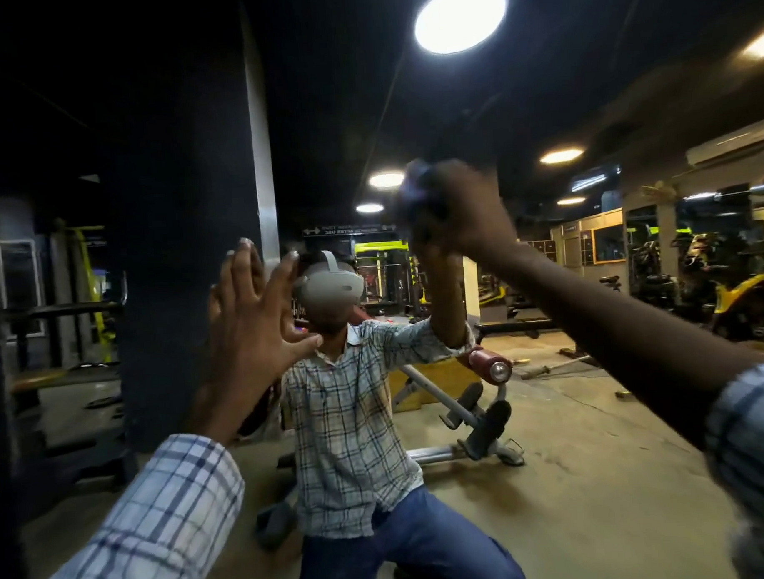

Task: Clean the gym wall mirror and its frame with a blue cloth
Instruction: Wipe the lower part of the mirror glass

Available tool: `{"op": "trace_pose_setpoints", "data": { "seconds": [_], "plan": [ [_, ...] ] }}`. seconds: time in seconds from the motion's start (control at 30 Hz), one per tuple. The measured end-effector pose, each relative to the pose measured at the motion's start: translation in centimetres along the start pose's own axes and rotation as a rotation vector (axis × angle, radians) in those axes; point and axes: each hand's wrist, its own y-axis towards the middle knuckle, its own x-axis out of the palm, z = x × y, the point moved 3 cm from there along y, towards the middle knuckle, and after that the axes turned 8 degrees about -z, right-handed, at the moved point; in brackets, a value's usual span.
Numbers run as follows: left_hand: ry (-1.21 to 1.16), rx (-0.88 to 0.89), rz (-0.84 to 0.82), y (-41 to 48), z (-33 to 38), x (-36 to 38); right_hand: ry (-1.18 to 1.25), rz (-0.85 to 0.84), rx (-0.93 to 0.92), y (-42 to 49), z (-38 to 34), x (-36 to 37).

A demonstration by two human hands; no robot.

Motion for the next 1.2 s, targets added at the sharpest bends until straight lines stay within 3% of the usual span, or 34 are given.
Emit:
{"op": "trace_pose_setpoints", "data": {
  "seconds": [0.07, 0.1, 0.17, 0.23, 0.27, 0.33, 0.43, 0.47, 0.5, 0.6, 0.67, 0.77, 0.8, 0.83, 0.93, 1.0, 1.1, 1.13, 1.2],
  "plan": [
    [-0.031, -0.029, -0.01, 0.0, 0.6, -0.2, 0.144, 0.333, 0.314, -1.6, 4.9, -2.5],
    [-0.047, -0.045, -0.007, 0.0, 0.9, -0.3, 0.161, 0.378, 0.347, -2.8, 5.9, -2.6],
    [-0.073, -0.062, -0.007, 0.0, 1.9, -0.1, 0.122, 0.177, 0.082, -4.9, 4.3, -1.0],
    [-0.063, -0.045, -0.001, -0.1, 3.2, 0.5, 0.056, -0.226, -0.218, -6.9, 2.0, 0.9],
    [-0.049, -0.028, 0.001, -0.3, 4.1, 0.8, -0.004, -0.326, -0.274, -7.4, 1.7, 1.1],
    [-0.043, 0.016, 0.012, -0.5, 6.1, 1.7, 0.003, -0.153, -0.172, -6.8, 3.5, 0.0],
    [-0.042, 0.075, -0.014, -0.6, 9.3, 3.1, 0.263, 0.371, 0.235, -6.8, 6.4, -2.1],
    [-0.039, 0.078, -0.015, -0.6, 10.3, 3.5, 0.29, 0.407, 0.251, -6.7, 5.8, -1.5],
    [-0.046, 0.073, -0.013, -0.6, 11.0, 3.9, 0.26, 0.339, 0.158, -6.4, 4.5, -0.4],
    [-0.052, 0.086, -0.031, -0.8, 12.3, 4.9, 0.13, -0.128, -0.183, -6.7, 1.6, 2.6],
    [-0.025, 0.106, -0.035, -0.9, 12.6, 5.4, 0.124, -0.067, -0.12, -6.1, 3.6, 1.6],
    [-0.06, 0.101, -0.009, -0.9, 12.9, 5.6, 0.275, 0.333, 0.169, -7.2, 7.5, -0.6],
    [-0.067, 0.093, -0.009, -0.8, 12.9, 5.7, 0.268, 0.323, 0.15, -8.0, 7.3, -0.2],
    [-0.067, 0.088, -0.011, -0.8, 12.9, 5.8, 0.232, 0.211, 0.058, -9.0, 6.4, 0.9],
    [-0.057, 0.081, -0.026, -0.7, 12.6, 5.8, 0.119, -0.251, -0.218, -11.9, 5.1, 2.5],
    [-0.05, 0.076, -0.024, -0.6, 12.7, 5.8, 0.109, -0.177, -0.164, -11.8, 7.0, 1.1],
    [-0.07, 0.059, -0.023, -0.6, 13.3, 6.0, 0.22, 0.205, 0.174, -12.3, 10.1, -0.5],
    [-0.073, 0.052, -0.019, -0.6, 13.5, 6.0, 0.219, 0.203, 0.158, -12.9, 9.7, 0.1],
    [-0.062, 0.053, -0.029, -0.6, 13.8, 6.0, 0.169, -0.069, -0.095, -14.5, 7.7, 2.1]
  ]
}}
